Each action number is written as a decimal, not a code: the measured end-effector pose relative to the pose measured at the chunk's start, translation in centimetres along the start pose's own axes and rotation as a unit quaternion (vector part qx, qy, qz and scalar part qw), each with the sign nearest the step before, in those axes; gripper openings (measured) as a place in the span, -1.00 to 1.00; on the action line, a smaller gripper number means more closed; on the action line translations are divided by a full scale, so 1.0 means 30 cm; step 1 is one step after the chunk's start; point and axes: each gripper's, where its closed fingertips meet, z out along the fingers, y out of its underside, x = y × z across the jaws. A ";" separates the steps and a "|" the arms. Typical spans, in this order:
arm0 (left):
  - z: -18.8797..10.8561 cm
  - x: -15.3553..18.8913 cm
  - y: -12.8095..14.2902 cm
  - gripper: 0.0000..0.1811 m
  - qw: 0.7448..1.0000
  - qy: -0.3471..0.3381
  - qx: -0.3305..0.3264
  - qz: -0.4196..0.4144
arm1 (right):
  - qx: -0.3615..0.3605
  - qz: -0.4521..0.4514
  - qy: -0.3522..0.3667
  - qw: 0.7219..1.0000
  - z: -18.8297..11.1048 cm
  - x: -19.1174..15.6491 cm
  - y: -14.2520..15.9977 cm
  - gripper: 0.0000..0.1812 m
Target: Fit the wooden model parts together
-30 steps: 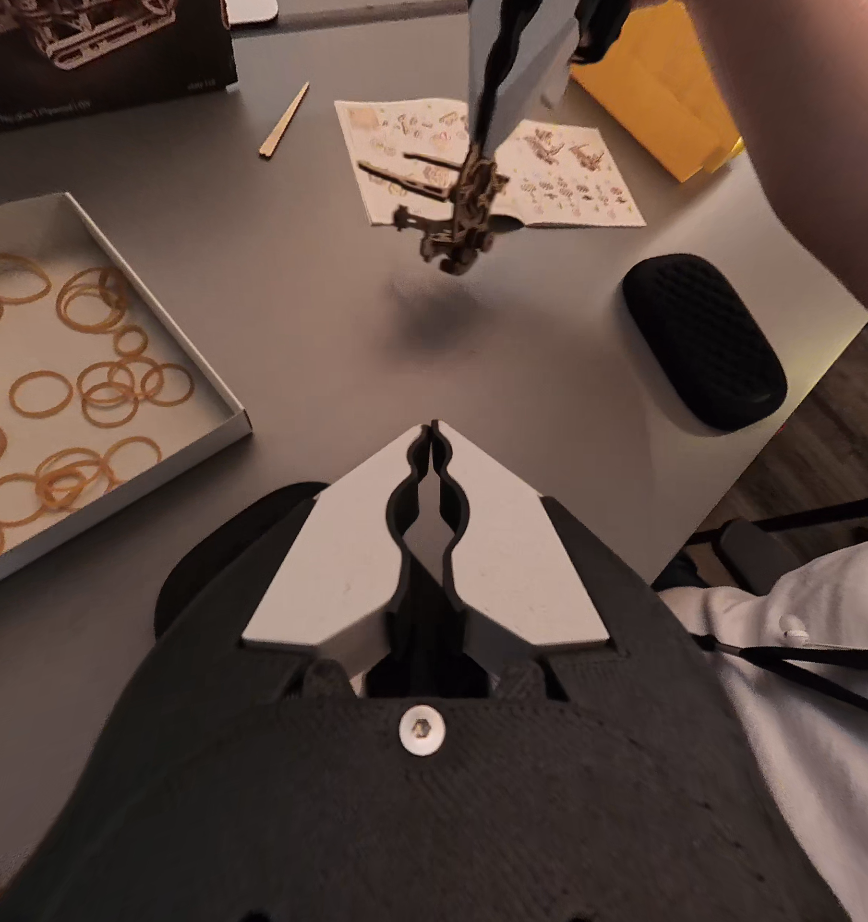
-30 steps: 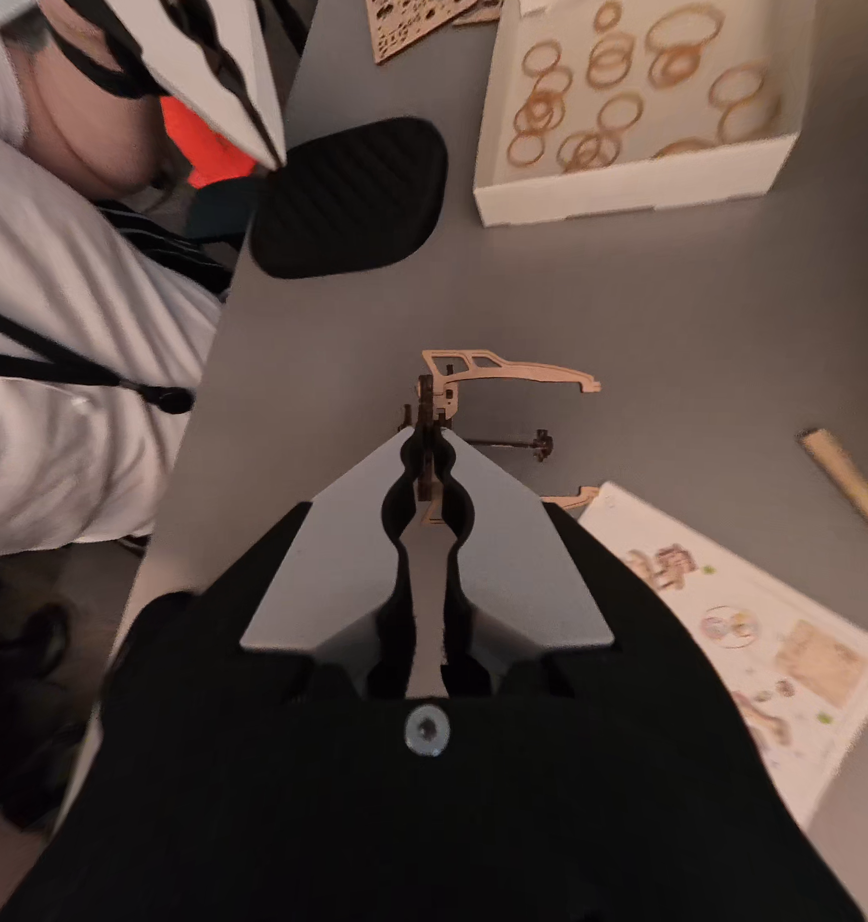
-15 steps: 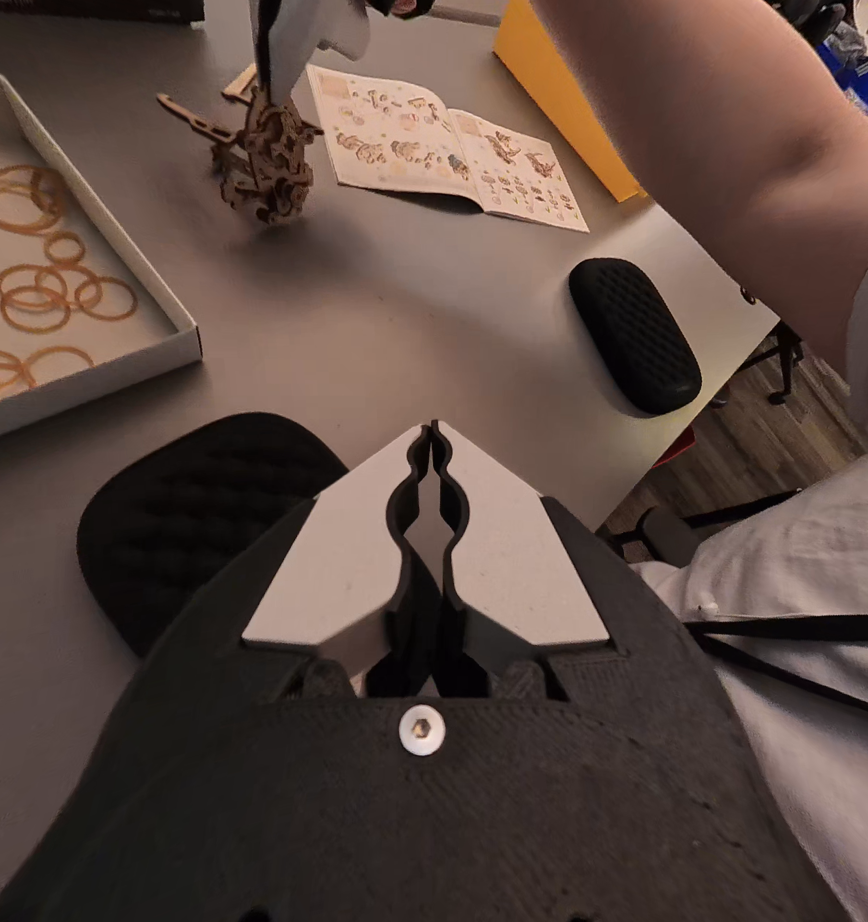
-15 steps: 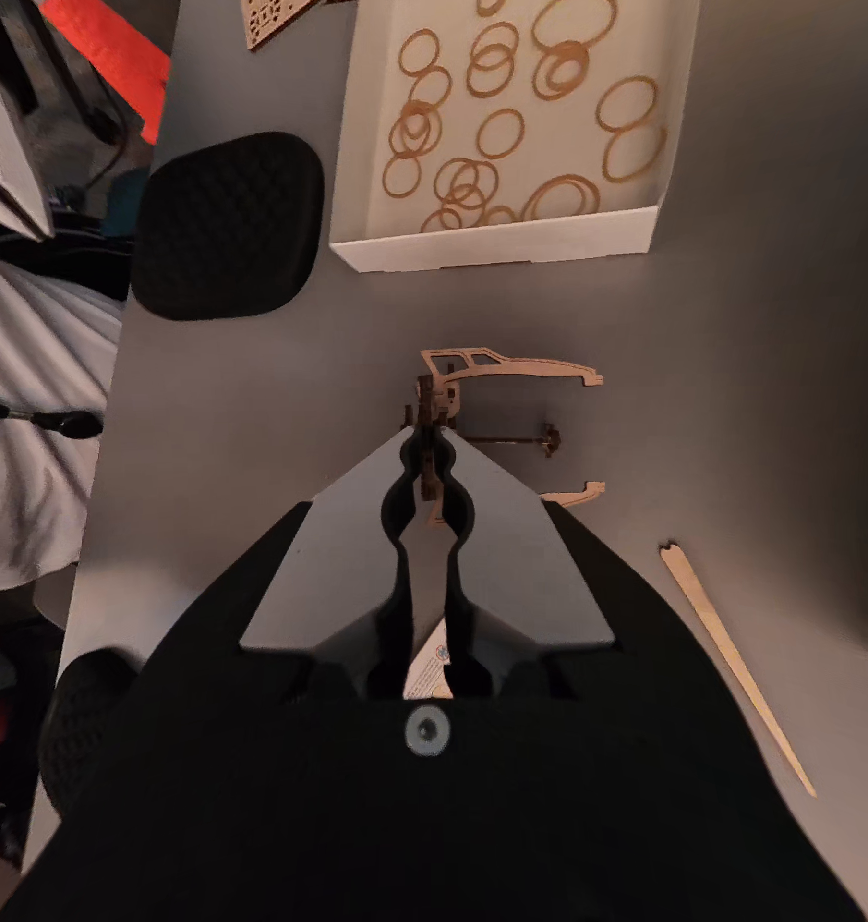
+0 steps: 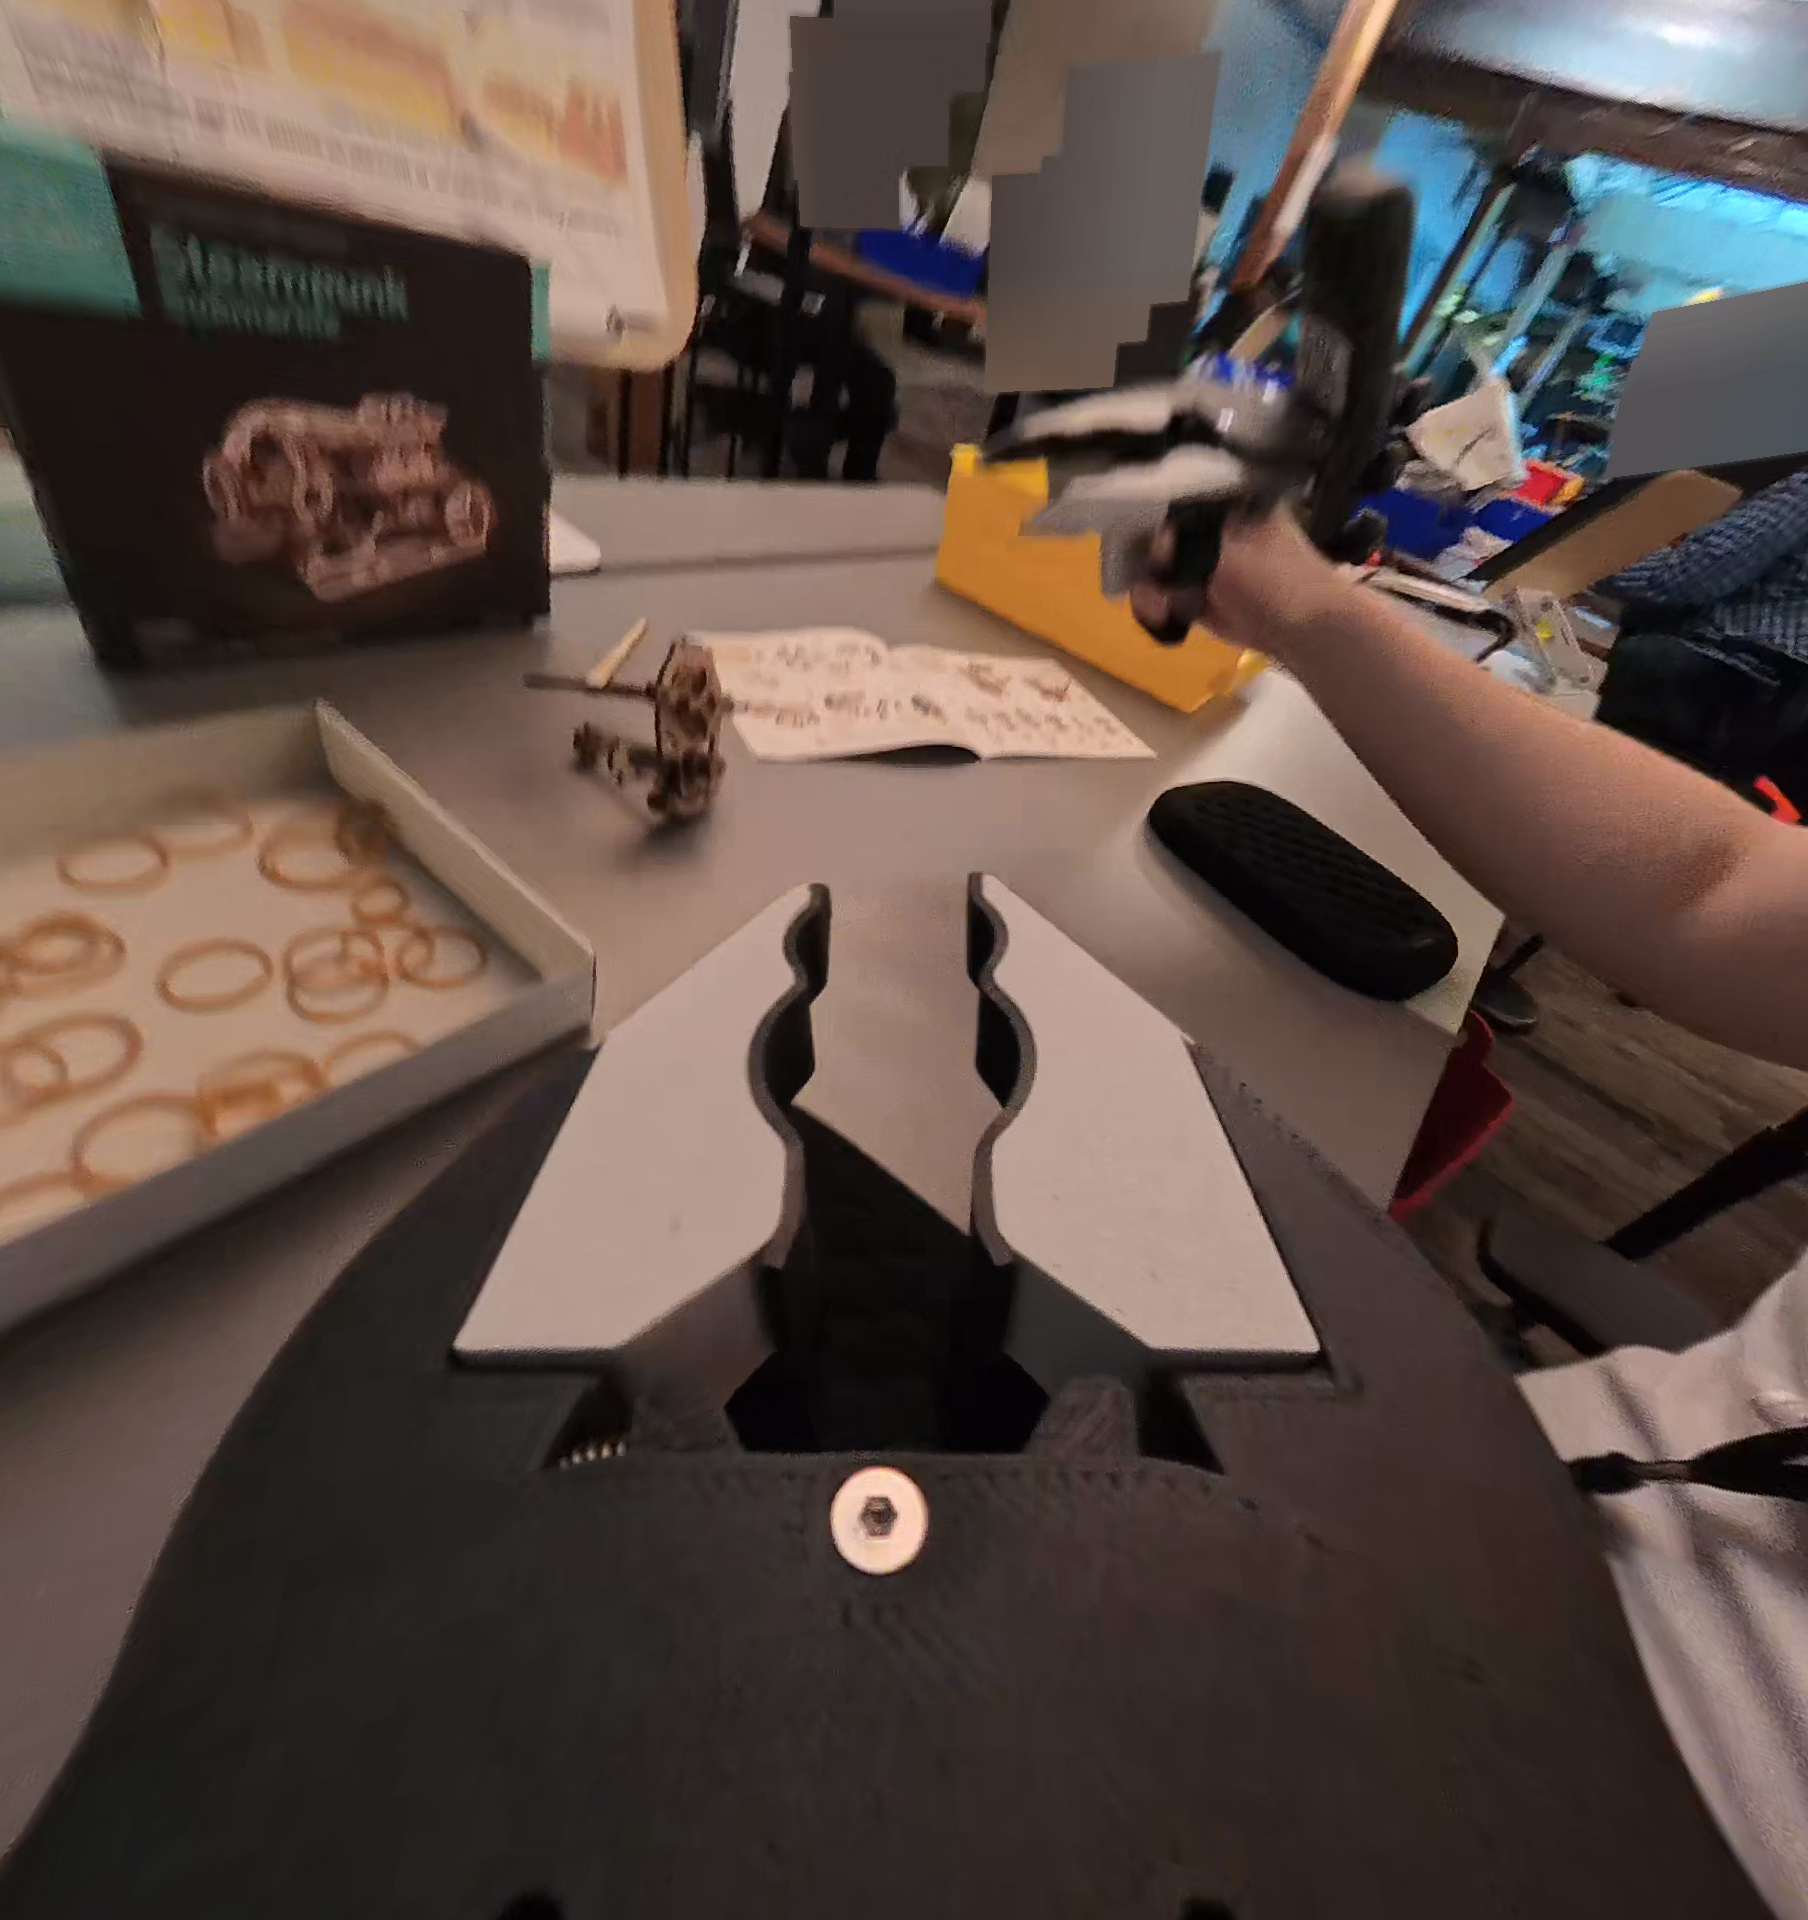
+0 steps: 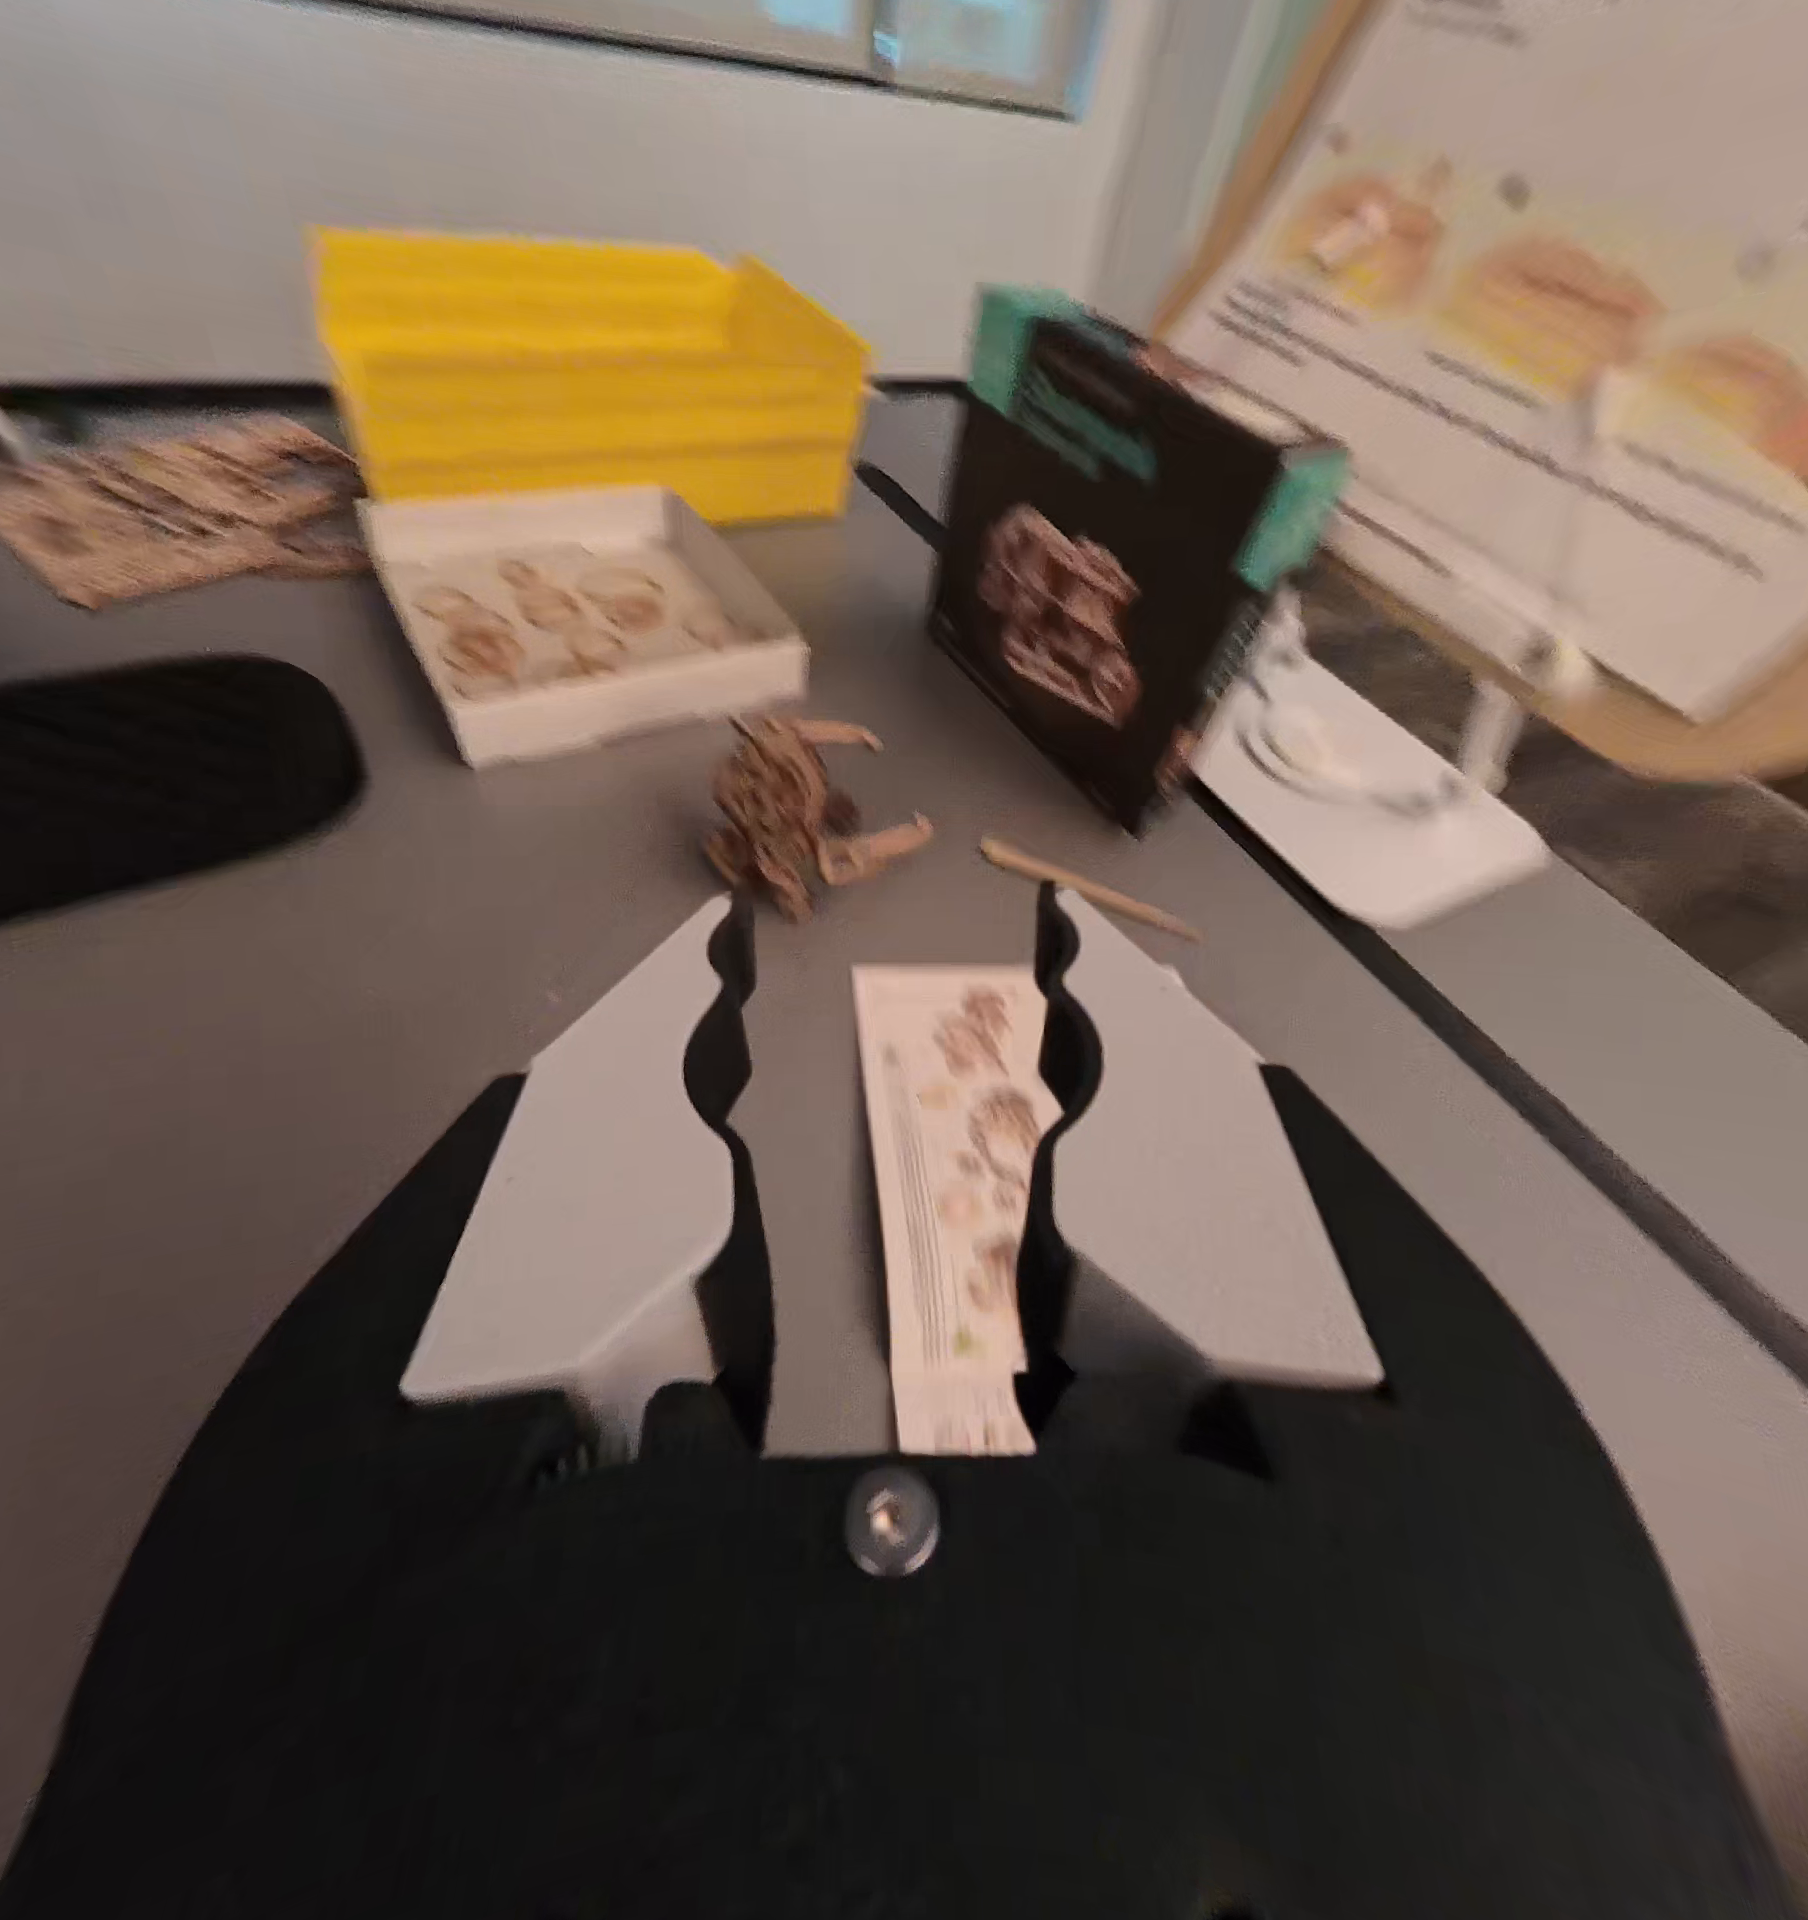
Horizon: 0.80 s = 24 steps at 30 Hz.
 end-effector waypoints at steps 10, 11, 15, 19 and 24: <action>0.169 0.038 -0.133 -0.61 0.988 0.032 0.073 0.134 | 0.023 -0.076 0.157 0.984 -0.208 0.058 0.256 -0.48; 0.188 0.038 -0.150 -0.62 0.986 0.032 0.079 0.145 | 0.023 -0.085 0.170 0.981 -0.230 0.069 0.260 -0.48; 0.272 0.047 -0.236 -0.65 0.981 0.048 0.107 0.153 | 0.052 -0.052 0.149 0.986 -0.239 0.075 0.231 -0.48; 0.398 0.091 -0.252 -0.63 0.978 0.074 0.072 0.182 | 0.066 -0.062 0.161 0.983 -0.240 0.095 0.202 -0.48; 0.546 0.164 -0.232 -0.64 0.971 0.115 0.064 0.201 | 0.060 -0.075 0.204 0.974 -0.265 0.089 0.165 -0.48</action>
